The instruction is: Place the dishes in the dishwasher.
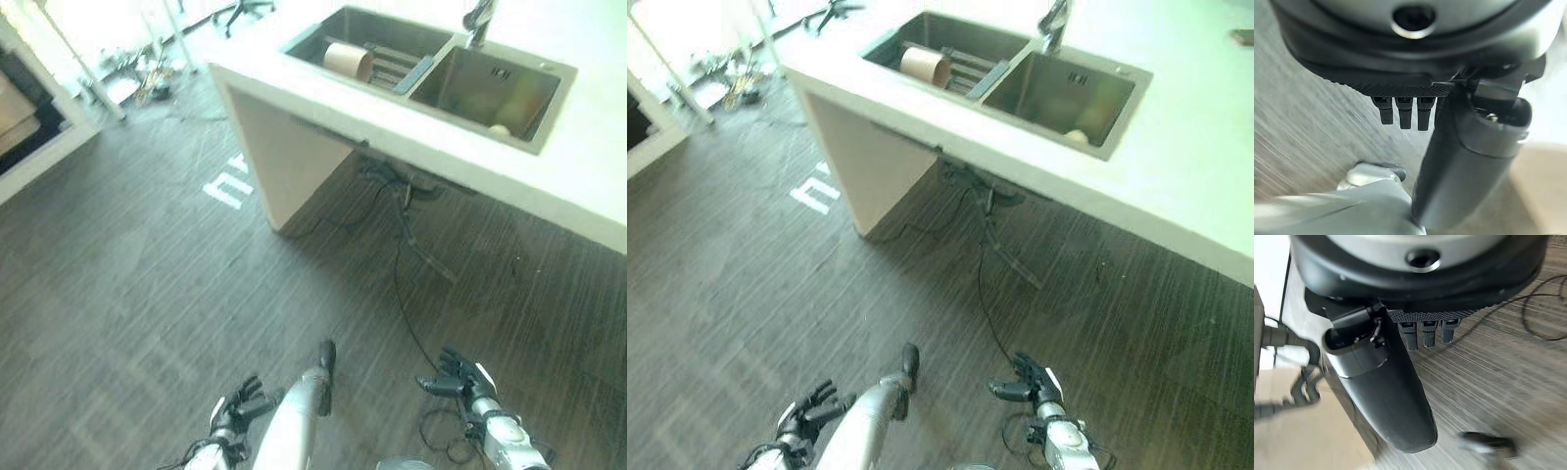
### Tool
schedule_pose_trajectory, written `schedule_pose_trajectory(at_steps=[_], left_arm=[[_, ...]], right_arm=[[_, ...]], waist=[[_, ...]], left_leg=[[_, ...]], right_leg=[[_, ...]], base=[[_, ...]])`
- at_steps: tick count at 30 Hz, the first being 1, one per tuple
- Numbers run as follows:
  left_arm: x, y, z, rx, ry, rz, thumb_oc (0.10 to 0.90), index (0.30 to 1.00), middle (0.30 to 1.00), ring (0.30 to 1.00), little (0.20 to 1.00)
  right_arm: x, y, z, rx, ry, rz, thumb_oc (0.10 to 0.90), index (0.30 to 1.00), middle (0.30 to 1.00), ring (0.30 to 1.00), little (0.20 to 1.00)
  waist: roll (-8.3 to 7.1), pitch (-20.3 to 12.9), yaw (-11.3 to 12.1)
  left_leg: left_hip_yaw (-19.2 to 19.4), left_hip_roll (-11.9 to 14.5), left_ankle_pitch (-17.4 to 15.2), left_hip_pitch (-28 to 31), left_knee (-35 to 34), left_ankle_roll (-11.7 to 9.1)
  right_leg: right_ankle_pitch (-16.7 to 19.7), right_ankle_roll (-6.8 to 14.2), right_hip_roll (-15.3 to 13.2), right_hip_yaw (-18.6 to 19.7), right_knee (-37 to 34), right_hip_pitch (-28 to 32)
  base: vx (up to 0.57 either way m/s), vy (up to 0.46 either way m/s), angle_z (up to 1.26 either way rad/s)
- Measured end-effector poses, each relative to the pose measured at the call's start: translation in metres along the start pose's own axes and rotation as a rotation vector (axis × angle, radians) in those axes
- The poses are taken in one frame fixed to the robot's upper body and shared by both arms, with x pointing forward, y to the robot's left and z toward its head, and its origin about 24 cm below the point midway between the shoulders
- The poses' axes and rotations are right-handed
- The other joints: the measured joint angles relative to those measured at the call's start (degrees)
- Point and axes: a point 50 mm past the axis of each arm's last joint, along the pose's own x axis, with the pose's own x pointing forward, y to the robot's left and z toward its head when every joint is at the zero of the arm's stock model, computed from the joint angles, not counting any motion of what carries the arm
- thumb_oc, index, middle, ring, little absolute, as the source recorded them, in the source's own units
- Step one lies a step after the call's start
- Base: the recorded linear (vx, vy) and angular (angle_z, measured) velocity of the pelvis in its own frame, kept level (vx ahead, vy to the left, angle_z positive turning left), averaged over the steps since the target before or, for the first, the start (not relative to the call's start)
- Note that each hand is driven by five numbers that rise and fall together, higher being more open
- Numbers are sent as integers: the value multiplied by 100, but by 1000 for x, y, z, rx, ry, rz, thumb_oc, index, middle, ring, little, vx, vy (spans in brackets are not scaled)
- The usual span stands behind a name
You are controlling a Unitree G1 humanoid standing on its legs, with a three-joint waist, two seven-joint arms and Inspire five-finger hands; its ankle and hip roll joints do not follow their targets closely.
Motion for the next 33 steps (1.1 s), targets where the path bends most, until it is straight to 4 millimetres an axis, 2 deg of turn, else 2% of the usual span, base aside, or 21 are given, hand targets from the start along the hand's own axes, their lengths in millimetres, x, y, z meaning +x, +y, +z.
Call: schedule_pose_trajectory(at_steps=[2, 4, 6, 9, 11, 12, 13, 14, 15, 16, 18, 19, 20, 21, 22, 23, 25, 26, 28, 31, 33], left_arm=[[-5, 6, -17, -8, 69, 34, 800, 900, 900, 900, 900], [0, 5, -5, -1, 40, 32, 800, 900, 900, 900, 900], [5, -1, 13, 9, -10, 6, 800, 900, 900, 900, 900], [13, -15, 40, 47, -88, -57, 800, 900, 900, 900, 900], [14, -22, 42, 69, -99, -82, 800, 900, 900, 900, 900], [15, -25, 41, 75, -94, -76, 800, 900, 900, 900, 900], [15, -29, 38, 85, -75, -76, 800, 900, 900, 900, 900], [16, -26, 43, 94, -85, -74, 800, 900, 900, 900, 900], [15, -25, 37, 105, -49, -64, 800, 900, 900, 900, 900], [14, -24, 29, 105, -14, -48, 800, 900, 900, 900, 900], [9, -14, 15, 96, 23, -23, 800, 900, 900, 900, 900], [9, -15, 14, 96, 23, -24, 800, 900, 900, 900, 900], [9, -12, 15, 87, 21, -14, 800, 900, 900, 900, 900], [8, -6, 18, 91, 11, -7, 800, 900, 900, 900, 900], [8, -12, 18, 80, -3, -1, 800, 900, 900, 900, 900], [6, -11, 3, 74, 57, 20, 800, 900, 900, 900, 900], [3, -15, -10, 72, 101, 18, 800, 900, 900, 900, 900], [4, -17, -9, 95, 91, 2, 800, 900, 900, 900, 900], [4, -14, 1, 123, 32, 3, 800, 900, 900, 900, 900], [4, -9, 6, 101, 14, 26, 800, 900, 900, 900, 900], [7, -9, 11, 106, 15, 31, 800, 900, 900, 900, 900]], right_arm=[[0, 0, 1, 19, -5, -4, 800, 900, 900, 900, 900], [-1, -3, -3, 17, 7, -15, 800, 900, 900, 900, 900], [-1, 3, -6, 30, 18, -3, 800, 900, 900, 900, 900], [3, 14, 3, 45, -25, 30, 800, 900, 900, 900, 900], [6, 15, 15, 41, -76, 36, 800, 900, 900, 900, 900], [11, 18, 24, 26, -100, 51, 800, 900, 900, 900, 900], [12, 19, 25, 20, -102, 54, 800, 900, 900, 900, 900], [14, 22, 29, 16, -116, 66, 800, 900, 900, 900, 900], [13, 23, 34, 13, -145, 73, 800, 900, 900, 900, 900], [11, 23, 32, 10, -142, 77, 800, 900, 900, 900, 900], [0, 11, 0, 7, -41, 47, 800, 900, 900, 900, 900], [-1, 10, -1, 5, -36, 44, 800, 900, 900, 900, 900], [-2, 8, -9, 3, -1, 35, 800, 900, 900, 900, 900], [-7, 6, -20, 35, 28, 12, 800, 900, 900, 900, 900], [-6, 0, -20, 33, 43, -12, 800, 900, 900, 900, 900], [-3, 4, -12, 32, 12, 8, 800, 900, 900, 900, 900], [-2, 5, -5, 12, -21, 34, 800, 900, 900, 900, 900], [-4, 3, -12, -5, 4, 28, 800, 900, 900, 900, 900], [-3, 1, -14, -14, 24, 15, 800, 900, 900, 900, 900], [6, 7, 4, -11, -25, 18, 800, 900, 900, 900, 900], [7, 0, 8, -29, -34, 0, 800, 900, 900, 900, 900]], waist=[[-116, 12, -56], [-270, 8, -109], [-260, 3, -73], [-233, -4, -34], [-67, -76, -42], [73, -63, -13], [53, 17, 2], [62, 13, -32], [327, 108, -112], [381, 140, -96], [463, 139, -196], [471, 136, -196], [162, 140, -152], [-125, 84, -274], [227, -15, 64], [351, -82, -54], [508, -76, -313], [321, -86, -291], [262, -91, 7], [215, -60, 156], [325, -48, 120]], left_leg=[[47, -216, 580, 330, -54, 47], [71, -501, 232, 446, 39, 164], [9, -545, 4, 505, 238, 265], [-113, -625, -337, 740, 377, 390], [-148, -677, -450, 836, 380, 319], [-154, -692, -499, 958, 189, 163], [-197, -672, -641, 988, 263, -902], [-226, -478, -1204, 496, 1367, -81], [-101, 43, -1513, 579, 1517, 267], [-87, 14, -1383, 835, 1300, 181], [-55, -103, -1362, 1471, 781, 116], [-55, -104, -1356, 1497, 754, 92], [-161, -452, -1017, 1226, 1519, -1117], [-148, -493, -1503, 764, 2573, -635], [-353, 76, -2179, 858, 2153, -165], [-347, 115, -1926, 1140, 1640, -154], [-226, 53, -1400, 1606, 1014, -340], [-122, -262, -1092, 1731, 1129, -877], [-271, -55, -1483, 1338, 1516, -864], [-1051, 370, -1335, 635, 1163, -1170], [-1162, 603, -966, 384, 661, -1276]], right_leg=[[-485, -42, -255, -106, -151, -198], [-569, -233, -431, -403, -164, -538], [-200, -125, -428, -485, 113, -554], [99, 279, -594, -616, 2286, -1602], [203, 285, -656, -674, 3059, -2271], [197, 165, -798, -1119, 3532, -2731], [180, -57, -804, -1191, 3180, -2911], [-90, 57, -1069, -1370, 2848, -3177], [-180, 338, -1056, -1463, 2276, -3304], [-91, 340, -1012, -1421, 1387, -3474], [536, -233, -837, -1884, 955, -3785], [561, -274, -799, -1899, 954, -3793], [1193, -939, -671, -1441, 600, -3746], [1453, -1150, -1044, -1175, -114, -3410], [1504, -14, -757, -1192, 687, -3767], [1244, -423, -356, -1223, 507, -3647], [1415, -1279, 210, -1059, -394, -3065], [1713, -1553, -95, -921, -897, -2631], [1754, -893, -300, -538, -1282, -2194], [1703, -724, -443, -218, -1339, -2169], [1532, -422, -592, -228, -1188, -2240]], base=[[352, 272, -78], [291, 266, -1], [198, 248, 19], [125, 186, 19], [88, 88, 10], [11, -46, -7], [-32, -94, -10], [36, -121, -15], [91, -86, -41], [47, -110, -16], [11, -155, 13], [65, -144, 21], [101, -178, 86], [132, -170, 60], [157, -169, 32], [146, -107, -31], [104, -37, 31], [158, 120, 17], [157, 226, -14], [86, 208, -36], [74, 260, -50]])
